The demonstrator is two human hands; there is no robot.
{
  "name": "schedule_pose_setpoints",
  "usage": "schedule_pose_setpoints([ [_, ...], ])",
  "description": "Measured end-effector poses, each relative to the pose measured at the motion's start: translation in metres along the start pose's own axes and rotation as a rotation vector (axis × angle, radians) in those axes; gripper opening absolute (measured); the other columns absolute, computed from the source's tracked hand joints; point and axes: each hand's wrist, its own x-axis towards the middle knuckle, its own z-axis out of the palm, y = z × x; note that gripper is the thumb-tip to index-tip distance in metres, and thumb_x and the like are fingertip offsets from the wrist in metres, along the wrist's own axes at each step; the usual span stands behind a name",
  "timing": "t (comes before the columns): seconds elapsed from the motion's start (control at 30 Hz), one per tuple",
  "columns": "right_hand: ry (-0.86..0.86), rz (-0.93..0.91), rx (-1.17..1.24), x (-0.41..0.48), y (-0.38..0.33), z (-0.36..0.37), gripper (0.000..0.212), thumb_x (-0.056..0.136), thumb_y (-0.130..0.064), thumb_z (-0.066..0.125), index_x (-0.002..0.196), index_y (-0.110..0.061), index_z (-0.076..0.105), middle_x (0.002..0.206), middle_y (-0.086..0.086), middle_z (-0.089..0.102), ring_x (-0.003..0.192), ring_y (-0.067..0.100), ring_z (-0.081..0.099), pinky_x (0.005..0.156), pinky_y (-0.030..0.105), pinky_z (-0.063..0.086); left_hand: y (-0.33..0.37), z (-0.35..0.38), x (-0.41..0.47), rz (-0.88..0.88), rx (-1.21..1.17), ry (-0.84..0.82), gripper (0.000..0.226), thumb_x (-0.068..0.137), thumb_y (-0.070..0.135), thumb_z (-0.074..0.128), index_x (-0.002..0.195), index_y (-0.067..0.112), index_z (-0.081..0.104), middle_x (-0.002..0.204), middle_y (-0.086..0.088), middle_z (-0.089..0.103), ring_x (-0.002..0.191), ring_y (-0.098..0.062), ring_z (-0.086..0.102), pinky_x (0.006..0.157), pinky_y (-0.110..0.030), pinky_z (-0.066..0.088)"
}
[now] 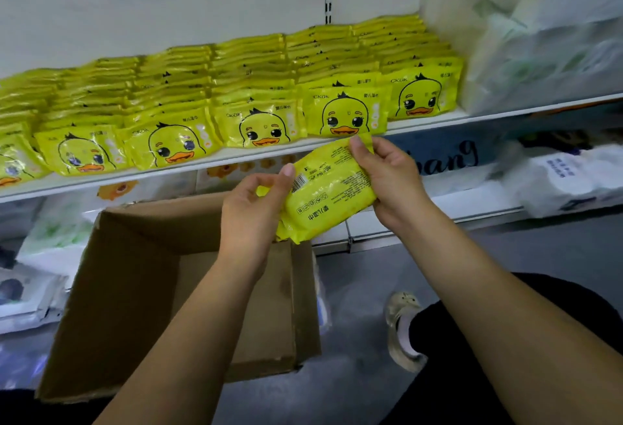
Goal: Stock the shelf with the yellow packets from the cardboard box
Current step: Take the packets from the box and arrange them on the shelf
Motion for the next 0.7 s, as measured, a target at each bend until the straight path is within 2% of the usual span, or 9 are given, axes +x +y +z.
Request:
schedule_pose_setpoints([
  [0.1, 0.077, -0.033, 0.026, 0.006, -0.004, -0.016, 0.011, 0.096, -0.019, 0.066, 0.103, -0.011, 0.071, 0.098, 0.009, 0.075, 0.084, 0.019, 0.071, 0.074, 0.034, 0.060, 0.003, 0.022, 0.005, 0.032, 0.028, -0.065, 0.038, 0.078, 0.065, 0.075, 0.082, 0.027, 0.075, 0.086, 0.002, 0.077, 0.083, -0.021, 0.074, 0.080, -0.056, 0.061],
  [0.2, 0.102, -0.074, 0.036, 0.012, -0.011, -0.027, 0.017, 0.095, -0.020, 0.067, 0.109, -0.010, 0.070, 0.107, 0.009, 0.075, 0.088, 0.017, 0.071, 0.076, 0.033, 0.060, 0.003, 0.033, 0.011, -0.029, -0.024, -0.118, 0.026, 0.077, 0.055, 0.078, 0.080, 0.029, 0.076, 0.085, 0.000, 0.077, 0.083, -0.024, 0.072, 0.081, -0.056, 0.060],
  [0.37, 0.177, -0.110, 0.052, 0.013, -0.009, -0.028, 0.013, 0.096, -0.019, 0.066, 0.104, -0.011, 0.072, 0.102, 0.006, 0.076, 0.087, 0.016, 0.070, 0.081, 0.035, 0.059, -0.001, 0.034, 0.015, -0.085, -0.028, -0.174, 0.015, 0.090, 0.034, 0.076, 0.097, 0.021, 0.074, 0.091, -0.007, 0.078, 0.086, -0.032, 0.073, 0.079, -0.050, 0.059],
  [0.47, 0.207, -0.142, 0.036, 0.012, -0.005, -0.025, 0.011, 0.096, -0.019, 0.066, 0.101, -0.012, 0.072, 0.105, 0.008, 0.076, 0.089, 0.016, 0.069, 0.082, 0.034, 0.058, -0.002, 0.031, 0.013, -0.054, 0.005, -0.152, 0.021, 0.093, 0.036, 0.073, 0.101, 0.016, 0.075, 0.096, -0.010, 0.078, 0.094, -0.036, 0.075, 0.086, -0.056, 0.059],
  [0.53, 0.232, -0.143, 0.034, 0.012, -0.003, -0.024, 0.009, 0.096, -0.021, 0.066, 0.099, -0.016, 0.073, 0.104, 0.007, 0.076, 0.090, 0.015, 0.070, 0.083, 0.035, 0.058, -0.003, 0.030, 0.011, 0.008, 0.046, -0.113, 0.032, 0.098, 0.043, 0.066, 0.100, 0.013, 0.077, 0.095, -0.014, 0.078, 0.094, -0.036, 0.074, 0.086, -0.052, 0.059],
  [0.6, 0.252, -0.129, 0.037, 0.010, 0.000, -0.023, 0.009, 0.096, -0.024, 0.066, 0.099, -0.019, 0.074, 0.105, 0.007, 0.076, 0.092, 0.017, 0.070, 0.088, 0.040, 0.058, -0.006, 0.027, 0.008, 0.099, 0.134, -0.056, 0.048, 0.104, 0.046, 0.054, 0.098, 0.004, 0.074, 0.090, -0.021, 0.074, 0.082, -0.038, 0.071, 0.076, -0.048, 0.059],
  [0.67, 0.251, -0.112, 0.028, 0.007, 0.003, -0.022, 0.012, 0.096, -0.026, 0.066, 0.100, -0.019, 0.074, 0.102, 0.006, 0.076, 0.093, 0.019, 0.070, 0.091, 0.046, 0.057, -0.012, 0.024, 0.007, 0.175, 0.231, -0.018, 0.056, 0.106, 0.048, 0.047, 0.096, -0.003, 0.068, 0.086, -0.028, 0.068, 0.074, -0.043, 0.063, 0.070, -0.056, 0.055],
  [0.7, 0.247, -0.102, 0.020, 0.005, 0.003, -0.021, 0.012, 0.097, -0.026, 0.066, 0.100, -0.018, 0.074, 0.098, 0.004, 0.076, 0.092, 0.019, 0.070, 0.092, 0.047, 0.056, -0.014, 0.023, 0.007, 0.199, 0.257, 0.000, 0.056, 0.106, 0.048, 0.047, 0.095, -0.003, 0.066, 0.084, -0.029, 0.065, 0.069, -0.041, 0.059, 0.069, -0.058, 0.054],
])
